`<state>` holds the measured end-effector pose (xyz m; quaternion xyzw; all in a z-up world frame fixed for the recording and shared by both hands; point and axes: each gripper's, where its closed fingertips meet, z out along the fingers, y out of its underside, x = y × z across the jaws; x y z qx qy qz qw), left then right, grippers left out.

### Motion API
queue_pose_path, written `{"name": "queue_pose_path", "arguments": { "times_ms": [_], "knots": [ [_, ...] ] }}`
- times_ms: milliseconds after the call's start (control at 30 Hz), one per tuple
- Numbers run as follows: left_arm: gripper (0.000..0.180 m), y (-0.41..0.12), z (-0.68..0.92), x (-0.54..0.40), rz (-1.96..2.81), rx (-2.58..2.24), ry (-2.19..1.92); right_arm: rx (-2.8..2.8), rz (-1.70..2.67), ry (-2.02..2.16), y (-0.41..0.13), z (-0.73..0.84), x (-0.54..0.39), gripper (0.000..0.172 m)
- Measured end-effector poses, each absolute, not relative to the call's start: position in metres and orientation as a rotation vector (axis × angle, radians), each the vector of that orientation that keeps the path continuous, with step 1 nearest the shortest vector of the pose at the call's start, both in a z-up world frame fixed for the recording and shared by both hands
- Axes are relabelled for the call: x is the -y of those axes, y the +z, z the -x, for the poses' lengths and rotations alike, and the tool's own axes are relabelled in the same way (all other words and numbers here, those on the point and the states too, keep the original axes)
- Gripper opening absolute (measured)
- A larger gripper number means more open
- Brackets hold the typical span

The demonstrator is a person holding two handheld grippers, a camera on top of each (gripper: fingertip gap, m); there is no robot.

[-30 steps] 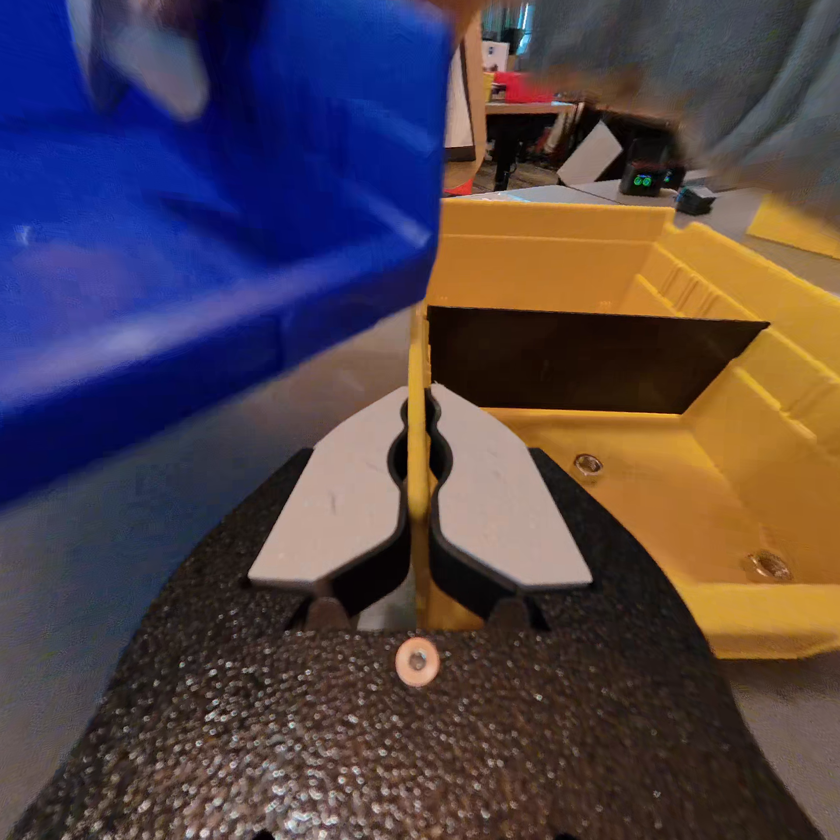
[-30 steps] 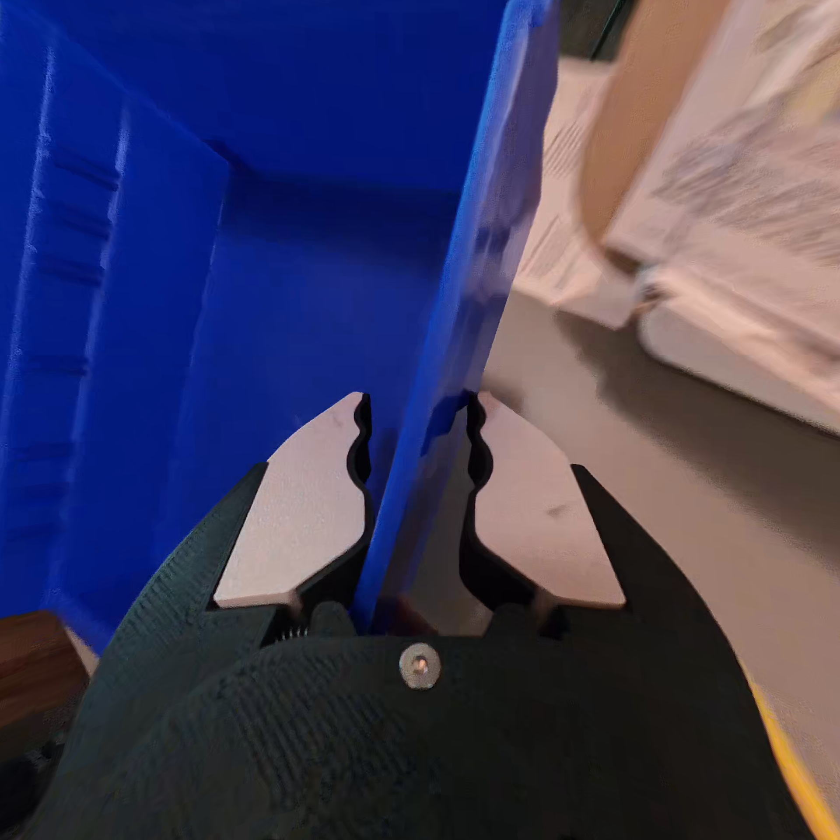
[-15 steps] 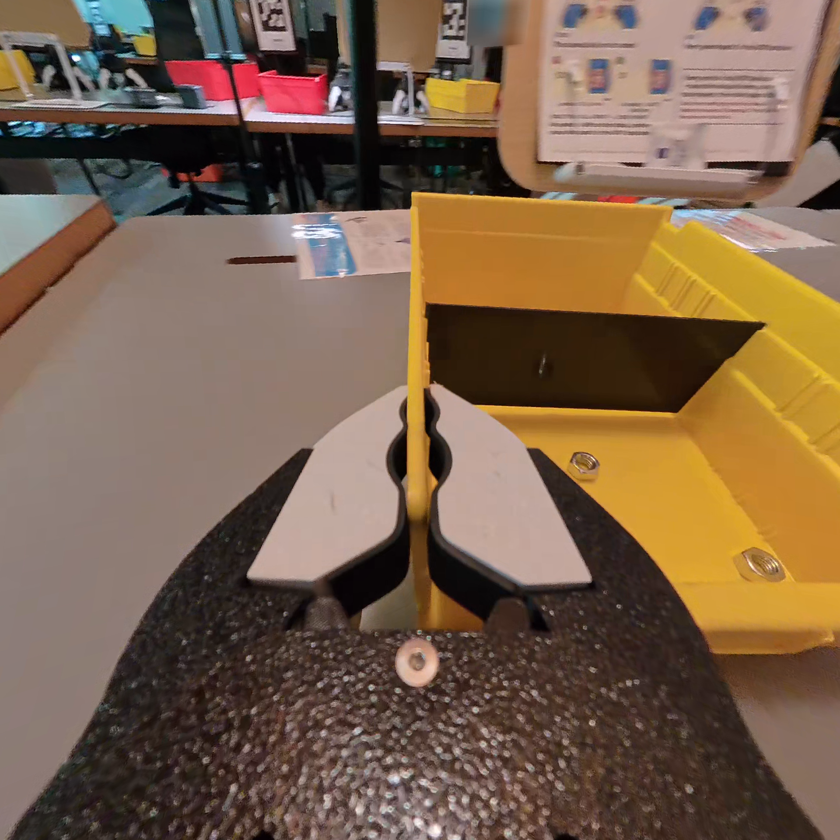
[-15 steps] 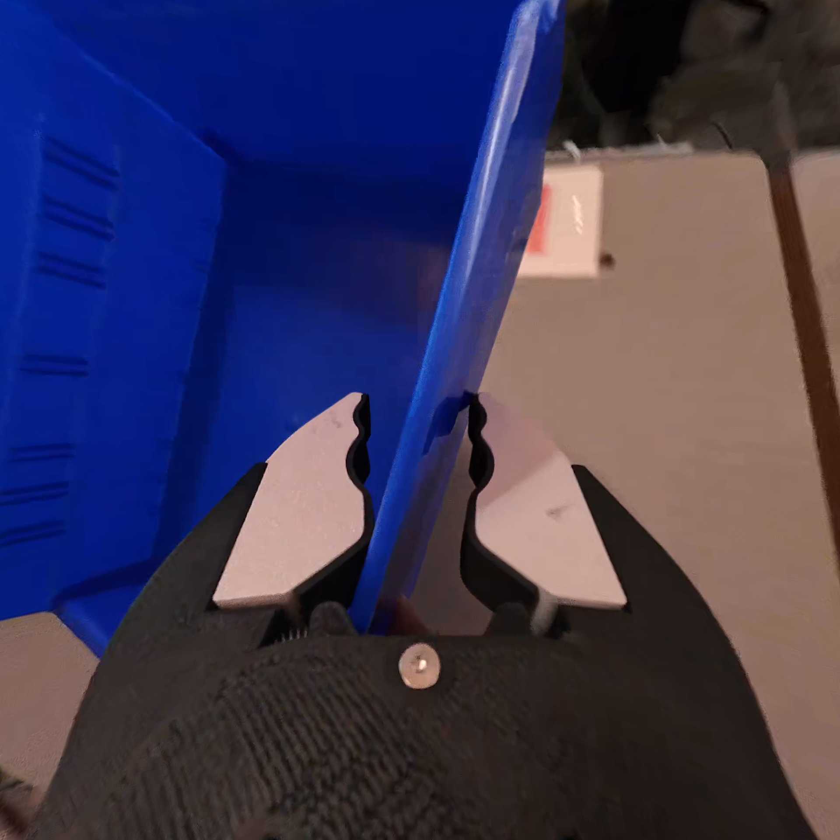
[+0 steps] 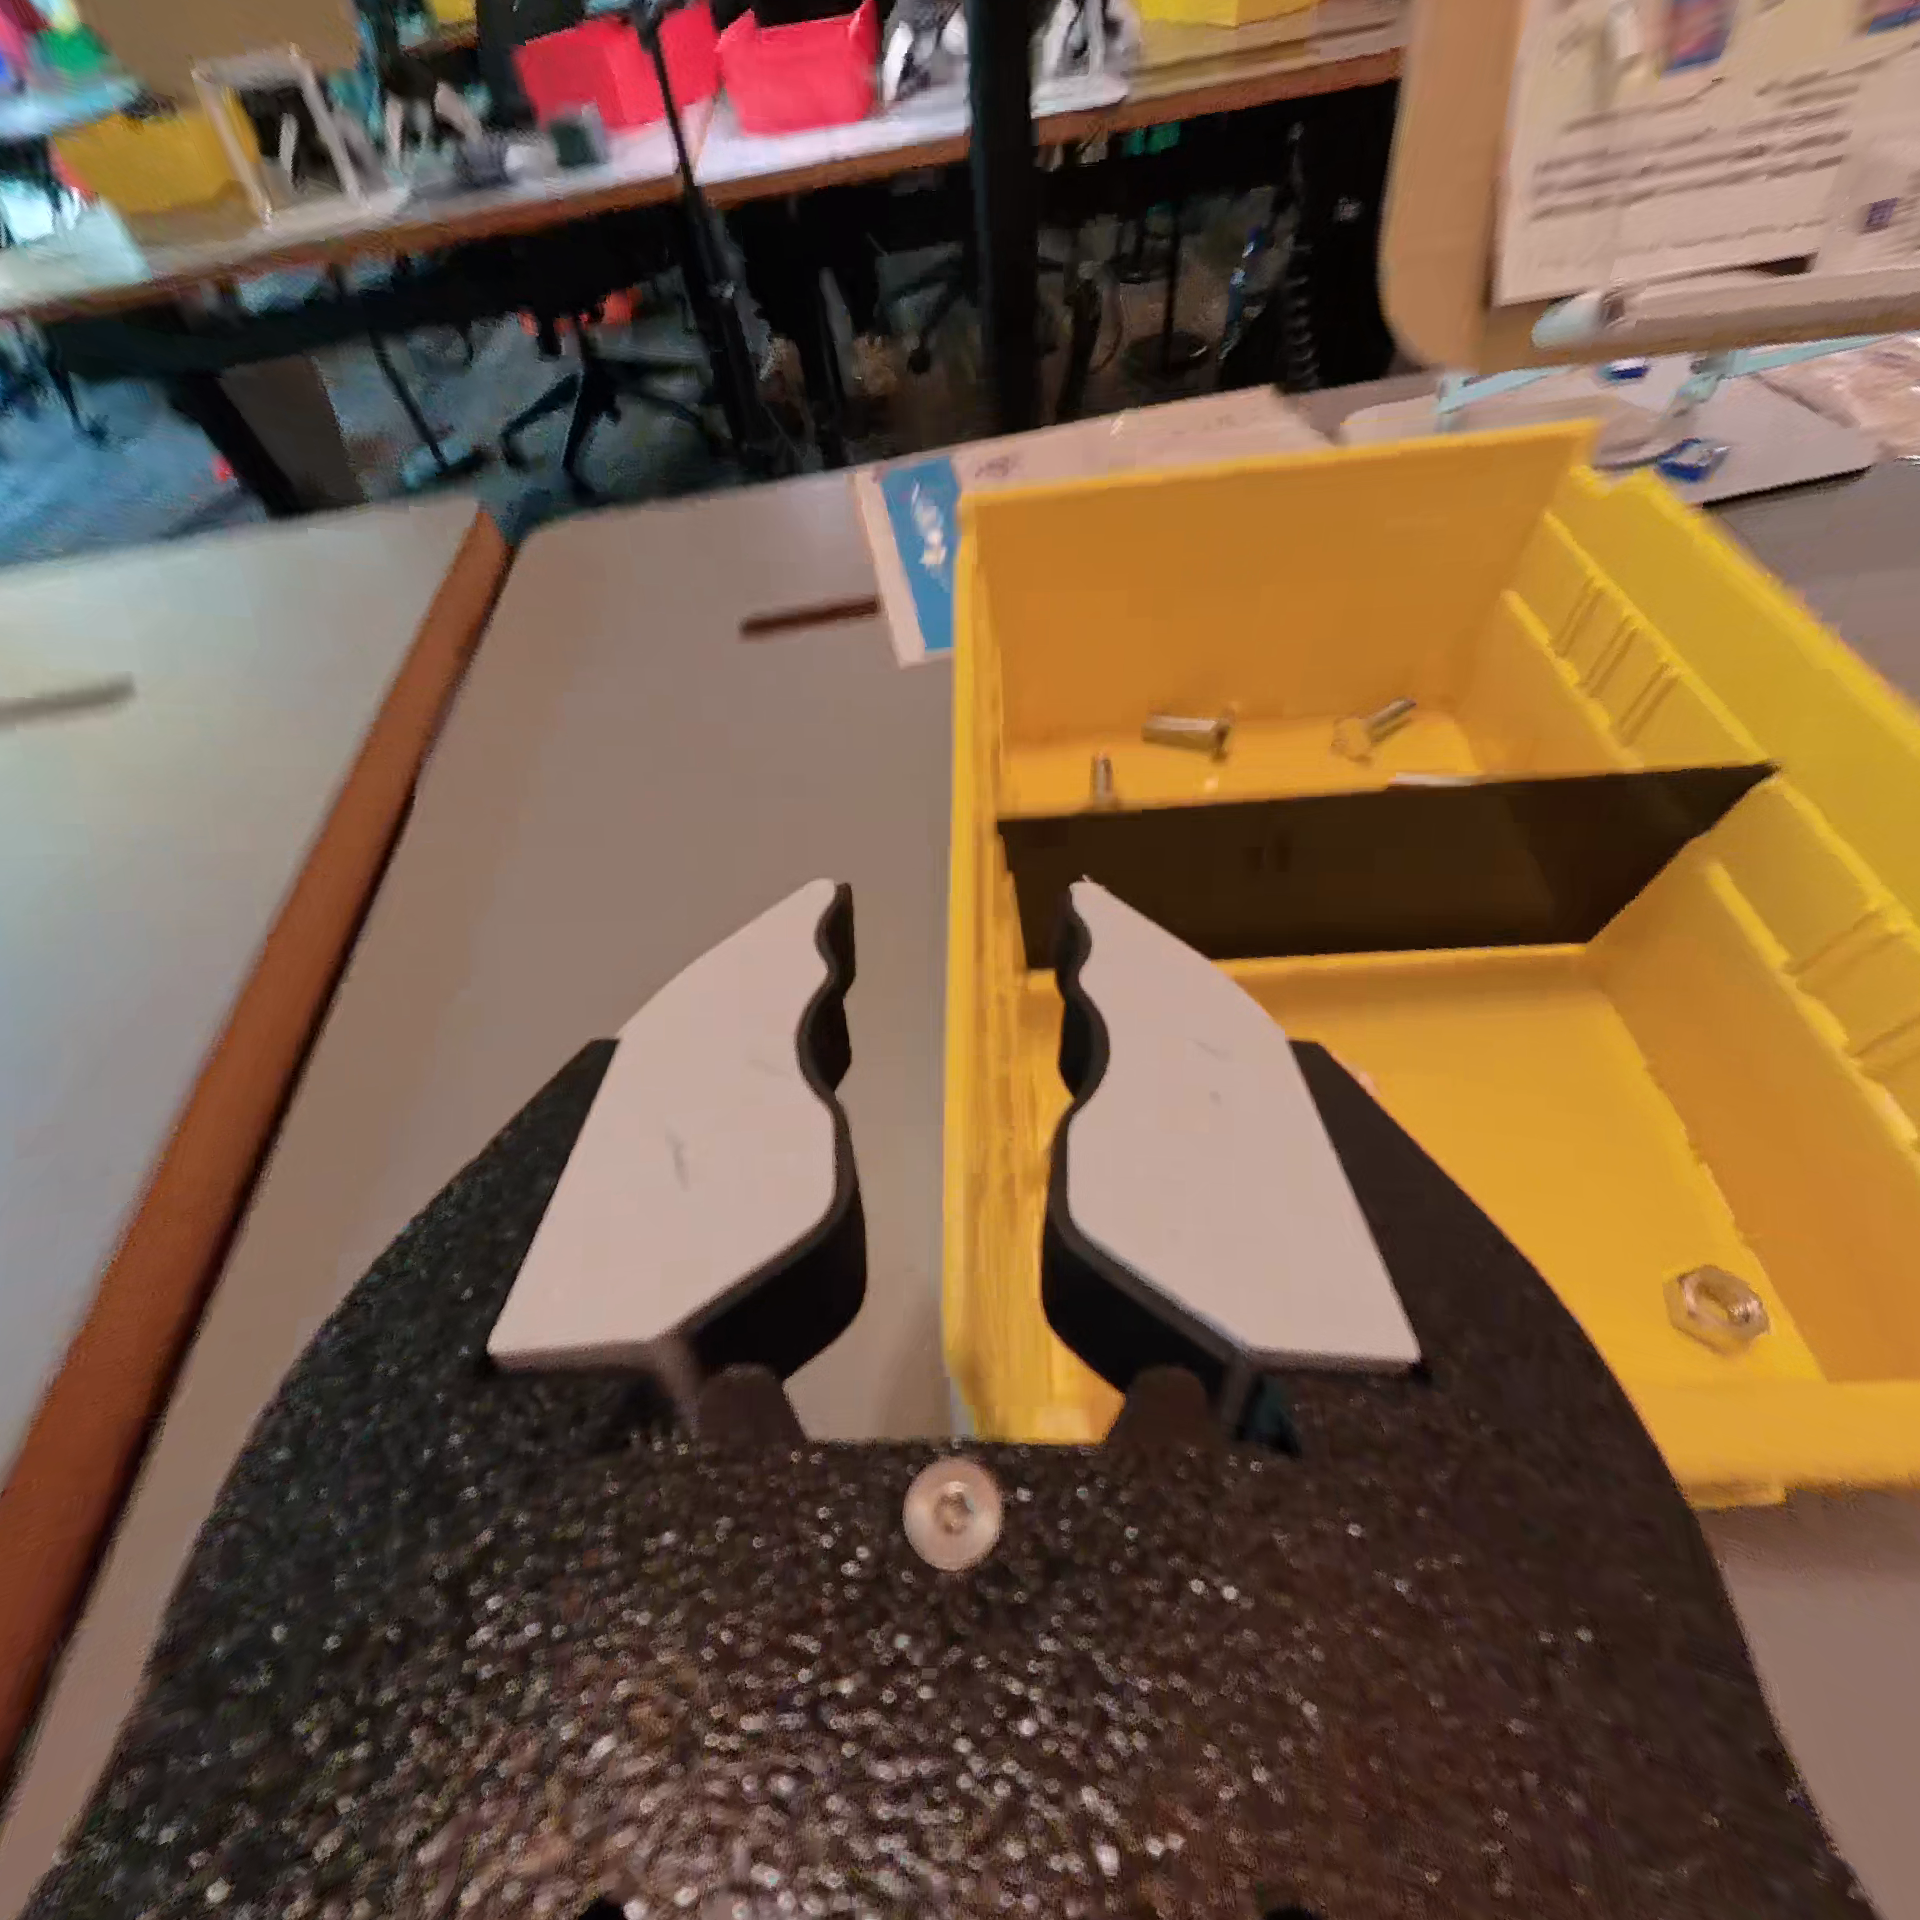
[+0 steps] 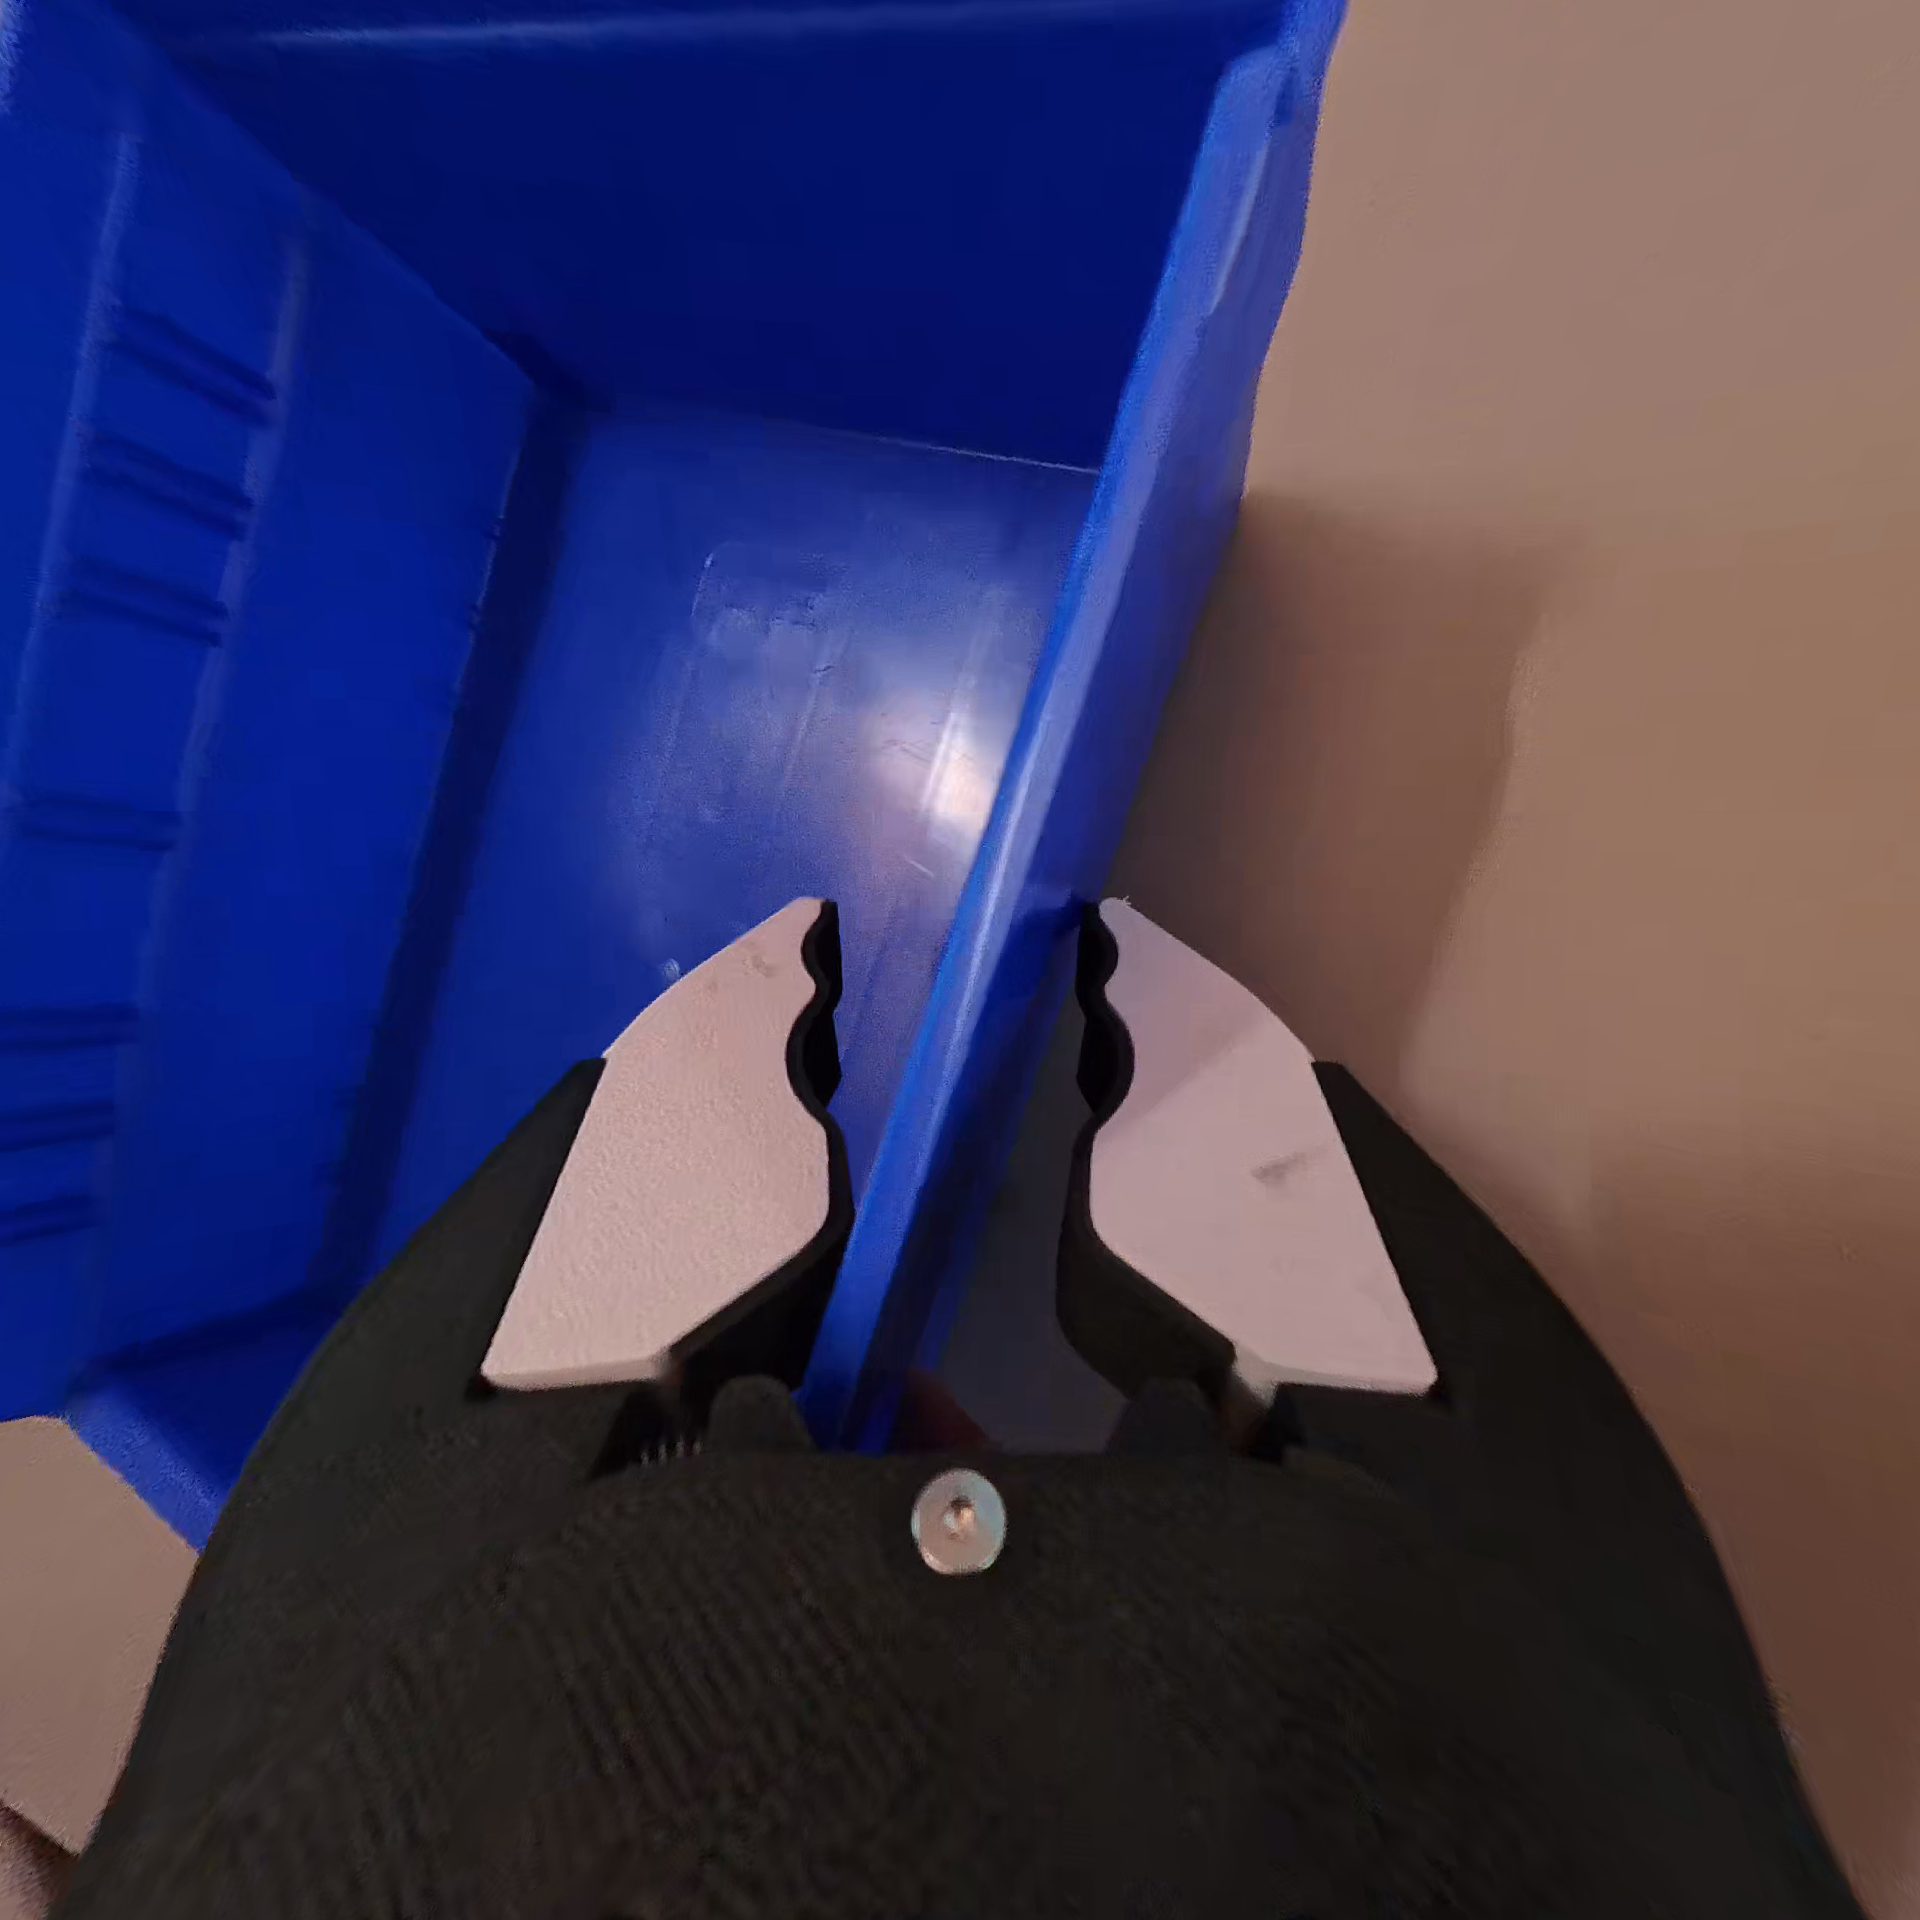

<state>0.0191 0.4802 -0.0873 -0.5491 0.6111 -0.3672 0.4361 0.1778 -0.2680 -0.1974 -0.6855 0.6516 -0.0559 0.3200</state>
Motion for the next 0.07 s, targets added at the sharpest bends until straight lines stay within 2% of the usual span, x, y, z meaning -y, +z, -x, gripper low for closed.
{"name": "queue_pose_path", "arguments": {
  "times_ms": [33, 67],
  "knots": [
    [0.033, -0.075, -0.028, -0.467, 1.300, -1.573, -0.920, -1.685, 1.774, -0.139, -0.196, -0.185, 0.265, 0.044],
    [0.032, -0.067, -0.040, -0.451, 1.243, -1.648, -0.920, -1.660, 1.742, -0.127, -0.195, -0.193, 0.261, 0.049]
  ]
}}
